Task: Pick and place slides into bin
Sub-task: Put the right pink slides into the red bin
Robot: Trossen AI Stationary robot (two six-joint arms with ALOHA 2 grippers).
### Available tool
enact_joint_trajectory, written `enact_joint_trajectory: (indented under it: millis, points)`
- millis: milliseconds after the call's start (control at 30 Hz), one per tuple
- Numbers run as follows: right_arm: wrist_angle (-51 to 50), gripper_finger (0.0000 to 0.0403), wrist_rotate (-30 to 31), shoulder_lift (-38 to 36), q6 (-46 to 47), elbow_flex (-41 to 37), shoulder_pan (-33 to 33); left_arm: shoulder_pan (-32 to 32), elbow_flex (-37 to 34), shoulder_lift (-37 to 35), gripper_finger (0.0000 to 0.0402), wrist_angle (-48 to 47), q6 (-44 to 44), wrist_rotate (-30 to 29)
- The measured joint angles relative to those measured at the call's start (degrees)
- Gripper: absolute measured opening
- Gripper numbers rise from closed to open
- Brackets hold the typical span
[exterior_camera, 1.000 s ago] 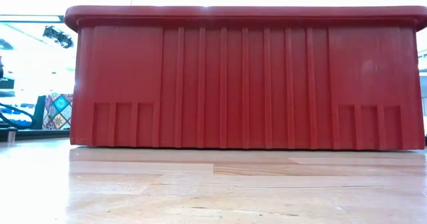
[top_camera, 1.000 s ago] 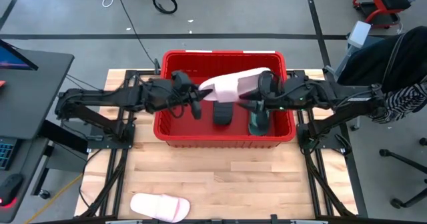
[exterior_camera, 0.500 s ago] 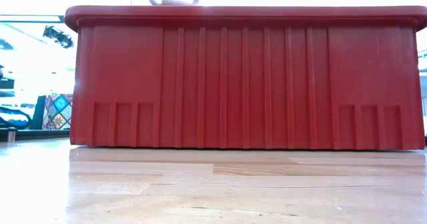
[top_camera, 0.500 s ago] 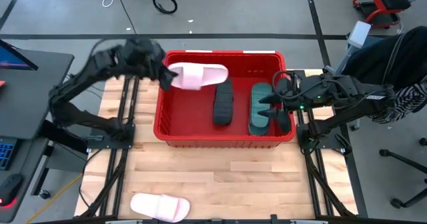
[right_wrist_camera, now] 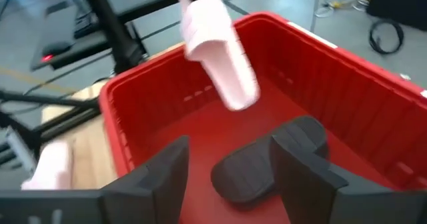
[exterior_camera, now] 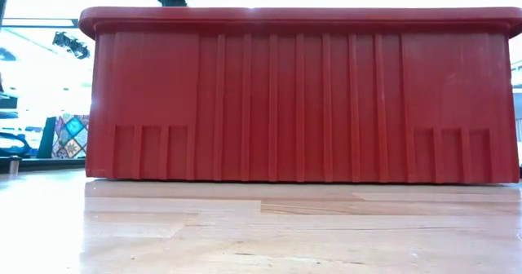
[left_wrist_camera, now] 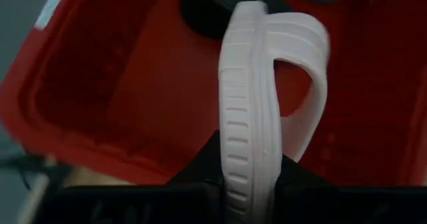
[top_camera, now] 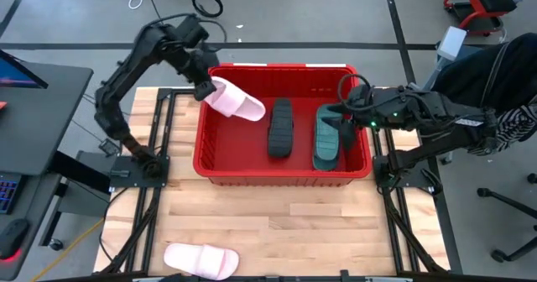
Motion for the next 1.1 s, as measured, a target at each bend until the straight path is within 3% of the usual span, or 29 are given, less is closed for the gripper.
enact_joint_trajectory:
  millis: [233, 400, 1100]
  points:
    - [0.07, 0.021, 0.02, 2.3, 5.72, 0.0, -4.82, -2.21, -0.07, 5.28, 0.0039, -0.55, 19.37, 0.87]
    - [0.07, 0.0209, -0.06, 4.66, 8.41, 0.0, -5.76, -5.03, -0.07, 7.8, 0.0039, -0.59, 26.25, 0.98]
    - [1.84, 0.0209, -0.7, 9.13, 8.56, 0.0, -7.66, -10.43, -9.01, 19.09, 0.0039, 0.49, 26.92, -2.31]
